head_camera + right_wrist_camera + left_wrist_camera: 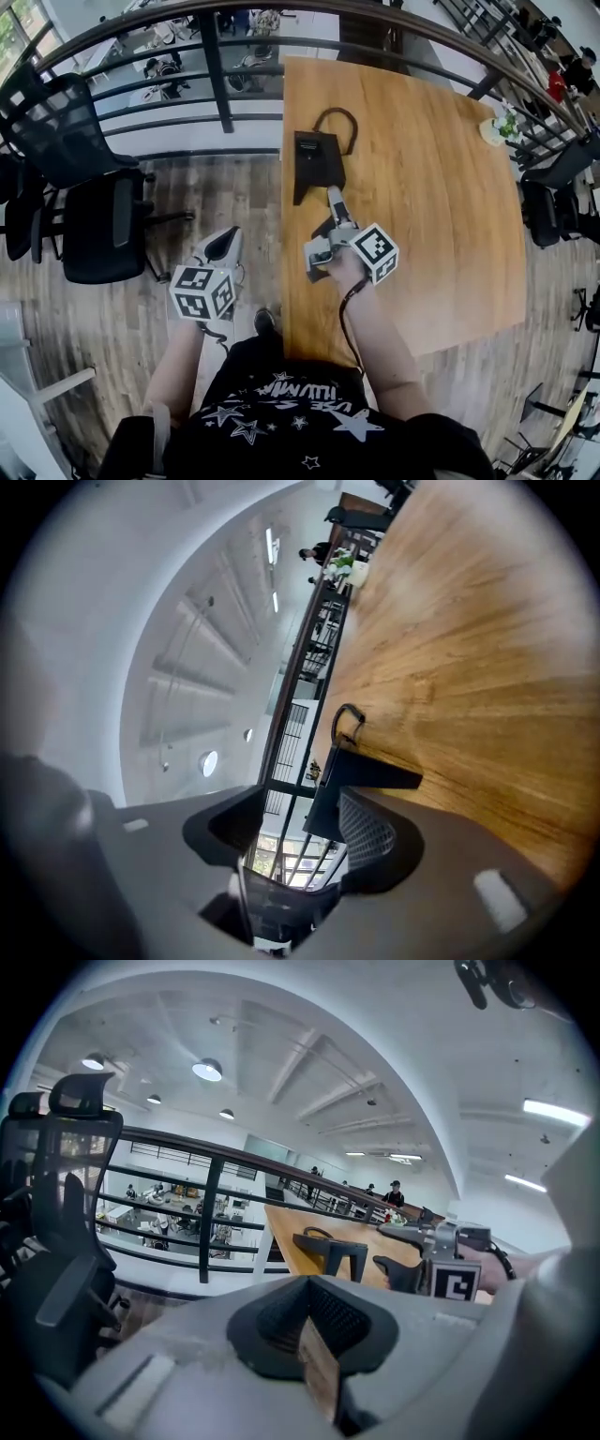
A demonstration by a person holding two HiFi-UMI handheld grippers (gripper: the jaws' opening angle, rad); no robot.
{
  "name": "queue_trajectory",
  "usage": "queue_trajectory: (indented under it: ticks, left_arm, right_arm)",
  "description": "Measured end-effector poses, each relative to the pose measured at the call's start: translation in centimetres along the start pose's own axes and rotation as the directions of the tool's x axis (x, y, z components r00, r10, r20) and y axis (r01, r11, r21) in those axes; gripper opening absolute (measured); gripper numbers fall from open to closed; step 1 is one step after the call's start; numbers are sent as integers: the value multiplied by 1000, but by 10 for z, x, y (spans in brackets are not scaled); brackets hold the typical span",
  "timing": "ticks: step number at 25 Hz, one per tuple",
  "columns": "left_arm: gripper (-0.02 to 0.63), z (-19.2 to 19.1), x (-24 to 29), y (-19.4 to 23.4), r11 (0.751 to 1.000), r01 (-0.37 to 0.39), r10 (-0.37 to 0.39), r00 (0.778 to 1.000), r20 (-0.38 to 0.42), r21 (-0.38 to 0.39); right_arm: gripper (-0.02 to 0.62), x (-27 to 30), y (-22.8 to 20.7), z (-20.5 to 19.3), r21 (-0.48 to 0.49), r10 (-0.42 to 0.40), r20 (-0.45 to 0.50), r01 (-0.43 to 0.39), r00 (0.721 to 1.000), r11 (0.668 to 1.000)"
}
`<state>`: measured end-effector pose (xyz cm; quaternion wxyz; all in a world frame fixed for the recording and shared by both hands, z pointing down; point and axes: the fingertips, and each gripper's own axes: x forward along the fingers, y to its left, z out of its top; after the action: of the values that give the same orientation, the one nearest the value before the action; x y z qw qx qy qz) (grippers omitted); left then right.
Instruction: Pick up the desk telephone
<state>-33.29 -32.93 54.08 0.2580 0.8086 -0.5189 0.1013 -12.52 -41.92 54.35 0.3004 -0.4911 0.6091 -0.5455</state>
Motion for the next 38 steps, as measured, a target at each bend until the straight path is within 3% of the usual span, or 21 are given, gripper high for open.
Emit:
queue_trajectory:
  ticks: [4, 11, 21, 38]
  left_arm:
    - [2, -2, 5, 10, 1000, 12, -12, 1000, -11, -7]
    - [2, -6, 10, 25, 1000, 16, -16, 999, -28, -17]
    - [2, -16, 12, 30, 1000, 18, -19, 999, -45, -20]
    - [2, -29, 24, 33, 999, 28, -31, 996, -82, -43]
  right_arm:
    - [293, 18, -11, -6, 108, -29, 21, 26, 999, 994]
    - [334, 48, -25, -13, 176, -87, 40, 79, 995, 981]
    - [350, 65, -34, -10, 198, -118, 88, 99, 989, 975]
    - [291, 92, -44, -3, 175, -192, 124, 169, 973, 970]
